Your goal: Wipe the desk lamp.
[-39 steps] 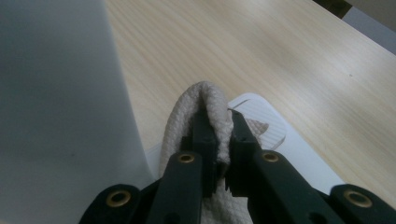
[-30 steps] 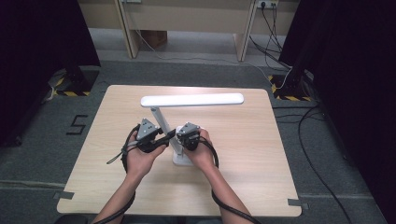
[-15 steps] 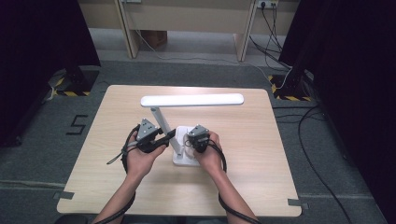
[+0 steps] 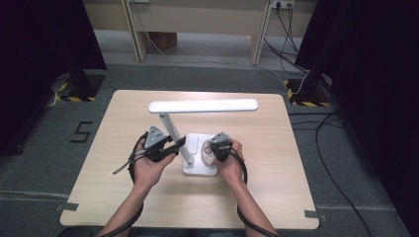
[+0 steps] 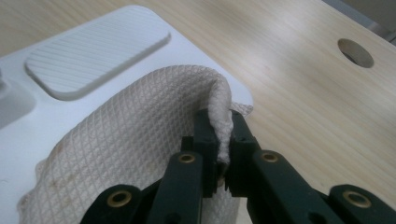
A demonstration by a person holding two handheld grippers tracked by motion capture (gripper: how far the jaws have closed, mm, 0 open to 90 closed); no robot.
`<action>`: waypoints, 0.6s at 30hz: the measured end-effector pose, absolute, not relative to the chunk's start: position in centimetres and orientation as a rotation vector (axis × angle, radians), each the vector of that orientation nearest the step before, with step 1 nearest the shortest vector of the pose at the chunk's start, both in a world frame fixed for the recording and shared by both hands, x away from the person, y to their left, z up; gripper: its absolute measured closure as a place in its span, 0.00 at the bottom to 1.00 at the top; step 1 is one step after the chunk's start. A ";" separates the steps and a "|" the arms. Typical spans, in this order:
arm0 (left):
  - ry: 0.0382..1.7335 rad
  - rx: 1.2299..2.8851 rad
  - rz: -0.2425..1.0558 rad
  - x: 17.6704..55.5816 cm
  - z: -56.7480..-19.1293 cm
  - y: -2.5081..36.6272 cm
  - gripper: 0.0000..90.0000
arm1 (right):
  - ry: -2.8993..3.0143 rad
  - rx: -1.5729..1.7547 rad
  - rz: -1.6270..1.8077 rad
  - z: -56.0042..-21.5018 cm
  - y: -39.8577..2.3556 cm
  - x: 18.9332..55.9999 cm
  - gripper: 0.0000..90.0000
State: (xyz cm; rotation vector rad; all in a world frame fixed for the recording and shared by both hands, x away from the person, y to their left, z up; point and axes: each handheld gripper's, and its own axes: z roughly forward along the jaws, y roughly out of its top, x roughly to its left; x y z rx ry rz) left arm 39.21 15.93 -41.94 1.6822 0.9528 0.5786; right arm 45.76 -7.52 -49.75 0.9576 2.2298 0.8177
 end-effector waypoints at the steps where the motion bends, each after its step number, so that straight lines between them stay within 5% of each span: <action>1: 0.953 1.682 0.578 39.2 -41.9 15.9 0.69 | 2.227 0.959 0.808 -49.7 -7.7 45.8 0.96; 8: 0.954 1.679 0.579 39.2 -42.0 15.9 0.69 | 2.186 0.978 0.809 -48.4 -7.8 46.7 0.96; 18: 0.954 1.679 0.574 39.1 -42.0 16.0 0.69 | 2.261 0.892 0.918 -47.3 -2.4 48.2 0.95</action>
